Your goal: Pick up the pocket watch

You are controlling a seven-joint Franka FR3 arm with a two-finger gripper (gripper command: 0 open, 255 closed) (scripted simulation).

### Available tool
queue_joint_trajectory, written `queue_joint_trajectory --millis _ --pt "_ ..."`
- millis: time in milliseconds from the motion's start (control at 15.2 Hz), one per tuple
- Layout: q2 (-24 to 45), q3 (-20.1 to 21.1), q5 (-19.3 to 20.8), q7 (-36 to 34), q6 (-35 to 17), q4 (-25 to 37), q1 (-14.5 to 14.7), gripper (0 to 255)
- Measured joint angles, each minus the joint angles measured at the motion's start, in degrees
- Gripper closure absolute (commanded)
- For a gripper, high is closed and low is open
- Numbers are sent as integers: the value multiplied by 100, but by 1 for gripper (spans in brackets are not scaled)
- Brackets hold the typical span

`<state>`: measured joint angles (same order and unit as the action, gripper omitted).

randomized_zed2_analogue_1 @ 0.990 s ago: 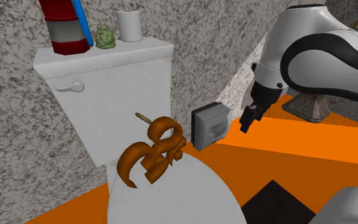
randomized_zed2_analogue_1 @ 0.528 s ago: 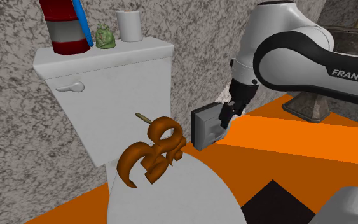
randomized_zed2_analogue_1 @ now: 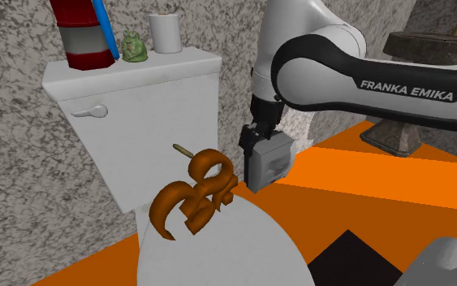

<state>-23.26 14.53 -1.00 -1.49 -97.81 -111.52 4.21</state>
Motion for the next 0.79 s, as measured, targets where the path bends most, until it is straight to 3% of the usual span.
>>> queue_joint_trajectory --millis 330,792 --pt "939 445 332 -273 -38 1001 81 0" --pt "2508 1077 1190 -764 324 2906 424 0"
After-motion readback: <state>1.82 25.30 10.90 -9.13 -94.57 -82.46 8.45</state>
